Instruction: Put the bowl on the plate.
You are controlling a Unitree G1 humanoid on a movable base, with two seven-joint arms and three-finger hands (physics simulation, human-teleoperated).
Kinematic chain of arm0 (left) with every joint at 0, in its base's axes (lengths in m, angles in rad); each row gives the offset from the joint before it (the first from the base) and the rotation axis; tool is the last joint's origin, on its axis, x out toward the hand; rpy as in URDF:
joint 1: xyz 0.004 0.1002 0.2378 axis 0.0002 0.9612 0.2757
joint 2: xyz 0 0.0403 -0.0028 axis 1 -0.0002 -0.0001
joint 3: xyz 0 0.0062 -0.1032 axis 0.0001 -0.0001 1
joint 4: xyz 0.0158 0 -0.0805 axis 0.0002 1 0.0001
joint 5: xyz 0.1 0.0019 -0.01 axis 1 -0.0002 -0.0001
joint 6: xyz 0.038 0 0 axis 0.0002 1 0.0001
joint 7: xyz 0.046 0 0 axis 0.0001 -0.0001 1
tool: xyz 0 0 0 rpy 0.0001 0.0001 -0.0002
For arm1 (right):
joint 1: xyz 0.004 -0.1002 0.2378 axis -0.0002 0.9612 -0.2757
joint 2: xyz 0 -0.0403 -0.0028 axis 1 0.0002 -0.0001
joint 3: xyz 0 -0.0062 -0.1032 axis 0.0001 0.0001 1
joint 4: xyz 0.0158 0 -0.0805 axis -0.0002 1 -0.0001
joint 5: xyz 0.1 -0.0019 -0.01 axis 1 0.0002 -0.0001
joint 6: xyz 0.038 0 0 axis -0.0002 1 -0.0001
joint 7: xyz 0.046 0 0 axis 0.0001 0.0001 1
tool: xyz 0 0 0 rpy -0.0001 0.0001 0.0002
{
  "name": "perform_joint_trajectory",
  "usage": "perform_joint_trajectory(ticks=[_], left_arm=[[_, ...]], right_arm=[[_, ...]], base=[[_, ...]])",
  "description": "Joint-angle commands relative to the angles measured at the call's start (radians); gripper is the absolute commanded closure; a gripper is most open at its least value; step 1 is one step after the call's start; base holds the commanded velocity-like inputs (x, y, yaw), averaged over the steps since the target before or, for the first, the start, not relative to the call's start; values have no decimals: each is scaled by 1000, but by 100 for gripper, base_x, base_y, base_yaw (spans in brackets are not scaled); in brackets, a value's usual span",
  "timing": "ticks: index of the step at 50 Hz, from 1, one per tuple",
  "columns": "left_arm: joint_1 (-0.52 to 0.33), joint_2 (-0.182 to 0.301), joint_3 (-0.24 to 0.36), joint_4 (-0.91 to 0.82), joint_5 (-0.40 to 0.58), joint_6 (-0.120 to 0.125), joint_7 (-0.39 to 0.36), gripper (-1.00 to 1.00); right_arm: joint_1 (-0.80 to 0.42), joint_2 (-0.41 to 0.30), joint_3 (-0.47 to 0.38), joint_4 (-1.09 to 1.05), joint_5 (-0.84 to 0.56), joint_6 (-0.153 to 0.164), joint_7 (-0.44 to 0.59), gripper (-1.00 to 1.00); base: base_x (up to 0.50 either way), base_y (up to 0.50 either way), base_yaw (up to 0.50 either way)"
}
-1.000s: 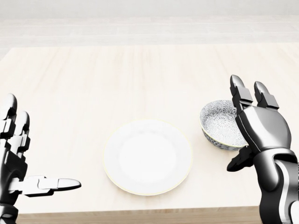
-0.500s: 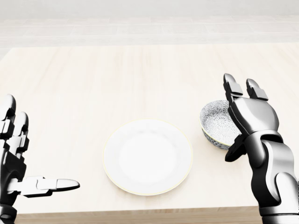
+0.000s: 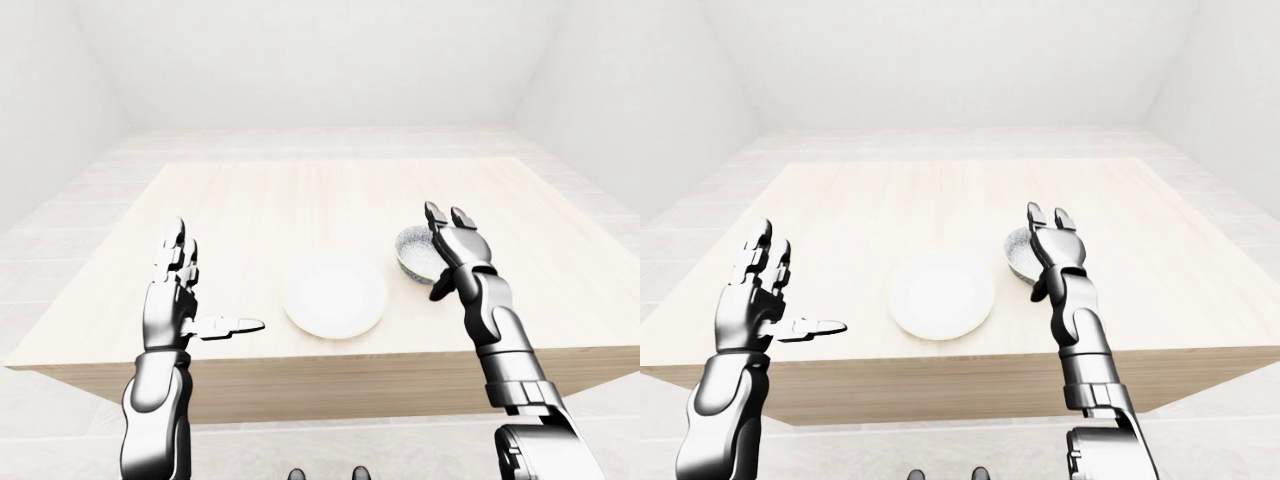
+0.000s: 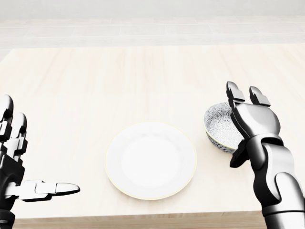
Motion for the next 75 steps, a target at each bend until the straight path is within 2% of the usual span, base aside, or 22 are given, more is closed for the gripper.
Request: perform_joint_trajectory(ticks=[1,50,75], left_arm=[[-2,-1,-2,9,3,0,1,-100],[2,-4,-13,32,4,0,4,-100],[16,-6,-12,3,6,0,2,-100]], right_arm=[[-5,-5,9,63,-12,0,-25,-100],[-49,-2,56,377,4,0,-186,-100],[-64,0,80,455,11,0,-223,-100]], base=[[0,0,0],[0,0,0],[0,0,0]])
